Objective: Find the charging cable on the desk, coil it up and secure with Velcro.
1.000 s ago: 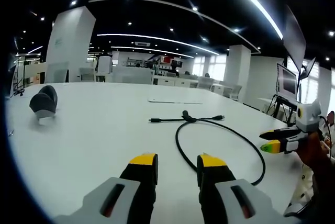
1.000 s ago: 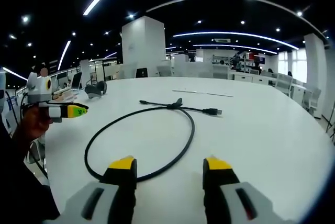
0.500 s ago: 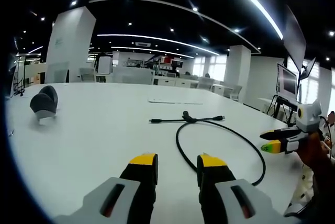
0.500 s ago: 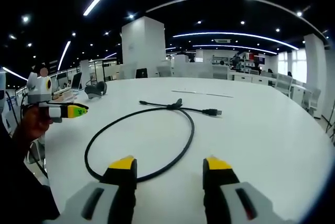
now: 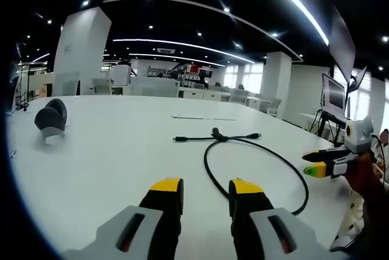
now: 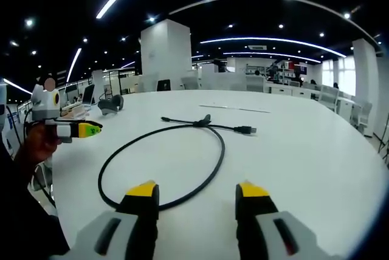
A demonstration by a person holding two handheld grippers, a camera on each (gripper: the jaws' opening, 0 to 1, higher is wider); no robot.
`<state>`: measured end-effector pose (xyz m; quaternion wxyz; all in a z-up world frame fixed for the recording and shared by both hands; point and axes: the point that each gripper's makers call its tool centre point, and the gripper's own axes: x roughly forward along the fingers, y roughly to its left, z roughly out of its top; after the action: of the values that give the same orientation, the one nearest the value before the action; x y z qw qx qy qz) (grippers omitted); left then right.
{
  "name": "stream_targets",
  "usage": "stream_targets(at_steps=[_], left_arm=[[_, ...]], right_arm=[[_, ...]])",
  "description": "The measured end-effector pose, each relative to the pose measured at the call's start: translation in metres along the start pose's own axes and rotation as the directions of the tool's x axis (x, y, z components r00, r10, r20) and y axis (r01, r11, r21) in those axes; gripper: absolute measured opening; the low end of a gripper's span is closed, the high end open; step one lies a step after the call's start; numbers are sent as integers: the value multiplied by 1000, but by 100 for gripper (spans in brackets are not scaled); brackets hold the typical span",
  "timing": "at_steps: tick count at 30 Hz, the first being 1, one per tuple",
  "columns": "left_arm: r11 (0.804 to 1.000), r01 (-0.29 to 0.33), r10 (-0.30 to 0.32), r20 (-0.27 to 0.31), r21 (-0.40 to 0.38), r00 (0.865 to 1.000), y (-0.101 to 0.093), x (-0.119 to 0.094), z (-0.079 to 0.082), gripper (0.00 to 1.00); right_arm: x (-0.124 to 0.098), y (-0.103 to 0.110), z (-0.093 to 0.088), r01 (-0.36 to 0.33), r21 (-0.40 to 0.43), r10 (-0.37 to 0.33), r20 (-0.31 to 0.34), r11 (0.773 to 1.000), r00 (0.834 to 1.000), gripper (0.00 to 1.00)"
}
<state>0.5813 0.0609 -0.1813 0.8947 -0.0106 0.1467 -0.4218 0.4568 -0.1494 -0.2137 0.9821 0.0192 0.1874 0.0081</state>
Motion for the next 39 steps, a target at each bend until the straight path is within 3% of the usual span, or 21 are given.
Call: stream_targets(at_steps=[19,24,30,39], left_arm=[[1000,19,-19,10,12,1000,-9,-3,3,30],[1000,6,-7,17,14,1000,-5,-10,0,30],[998,-14,12,46,55,999,3,-21,10,30],[997,63,-66,75,42,995,-13,-35,16,31]], right_arm=[[-4,7,3,-5,-11,5,4,1000,1000,50],[-9,8,0,5,-8,-5,1,1000,1000,50],[-14,8,-1,10,-29,-10,1,1000,1000,50],[-24,15,3,-27,-16,27,35,1000,999,50]])
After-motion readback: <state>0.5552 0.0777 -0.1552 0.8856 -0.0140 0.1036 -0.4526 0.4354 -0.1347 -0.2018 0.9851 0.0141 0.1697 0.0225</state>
